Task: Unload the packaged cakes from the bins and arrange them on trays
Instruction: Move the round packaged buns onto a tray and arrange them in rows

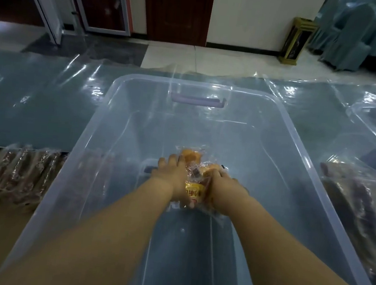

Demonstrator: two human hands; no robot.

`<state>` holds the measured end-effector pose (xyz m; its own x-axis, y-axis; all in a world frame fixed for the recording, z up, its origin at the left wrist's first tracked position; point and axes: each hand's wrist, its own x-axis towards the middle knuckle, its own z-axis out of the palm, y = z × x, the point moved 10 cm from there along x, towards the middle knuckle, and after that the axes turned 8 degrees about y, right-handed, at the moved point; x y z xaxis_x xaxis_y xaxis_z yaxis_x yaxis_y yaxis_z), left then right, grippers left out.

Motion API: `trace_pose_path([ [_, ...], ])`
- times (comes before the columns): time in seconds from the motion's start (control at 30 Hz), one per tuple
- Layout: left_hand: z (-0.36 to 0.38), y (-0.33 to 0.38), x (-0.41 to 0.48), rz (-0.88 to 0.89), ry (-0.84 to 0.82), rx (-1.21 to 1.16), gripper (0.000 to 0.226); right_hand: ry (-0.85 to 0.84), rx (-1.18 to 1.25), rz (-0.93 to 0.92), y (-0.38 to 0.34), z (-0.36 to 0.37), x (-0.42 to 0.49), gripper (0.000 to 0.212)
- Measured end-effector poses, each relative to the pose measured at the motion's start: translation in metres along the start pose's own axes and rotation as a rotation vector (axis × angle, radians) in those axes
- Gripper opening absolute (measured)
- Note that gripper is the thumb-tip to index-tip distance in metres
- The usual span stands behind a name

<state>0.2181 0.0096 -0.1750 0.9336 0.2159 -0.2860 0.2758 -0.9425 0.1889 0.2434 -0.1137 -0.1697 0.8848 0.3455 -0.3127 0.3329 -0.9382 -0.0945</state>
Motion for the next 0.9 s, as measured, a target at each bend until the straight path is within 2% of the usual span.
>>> trace_pose_path([
  [0.13, -0.004, -0.012, 0.002, -0.036, -0.021, 0.078, 0.114, -0.004, -0.065, 0.010, 0.003, -0.008, 0.006, 0.044],
  [0.27, -0.014, -0.017, 0.004, -0.041, -0.049, 0.204, 0.094, 0.077, -0.205, -0.059, -0.005, -0.025, 0.016, 0.046],
  [0.4, -0.020, -0.016, 0.009, -0.008, -0.082, 0.145, 0.081, 0.144, -0.300, -0.160, -0.015, -0.033, 0.026, 0.051],
  [0.5, -0.019, -0.015, 0.012, -0.006, -0.087, 0.087, 0.084, 0.062, -0.236, -0.176, -0.015, -0.018, 0.028, 0.059],
  [0.6, -0.028, -0.001, 0.019, 0.095, -0.005, 0.048, 0.090, 0.050, -0.168, -0.147, -0.014, -0.018, 0.029, 0.063],
  [0.7, -0.035, 0.009, 0.025, 0.192, 0.023, 0.126, 0.112, 0.043, -0.219, -0.117, -0.010, -0.022, 0.030, 0.071],
  [0.77, -0.034, 0.008, 0.029, 0.179, -0.011, 0.152, 0.119, 0.025, -0.271, -0.098, -0.007, -0.023, 0.030, 0.064],
  [0.9, -0.032, 0.008, 0.032, 0.119, -0.053, 0.136, 0.099, 0.038, -0.302, -0.057, -0.004, -0.022, 0.029, 0.050],
])
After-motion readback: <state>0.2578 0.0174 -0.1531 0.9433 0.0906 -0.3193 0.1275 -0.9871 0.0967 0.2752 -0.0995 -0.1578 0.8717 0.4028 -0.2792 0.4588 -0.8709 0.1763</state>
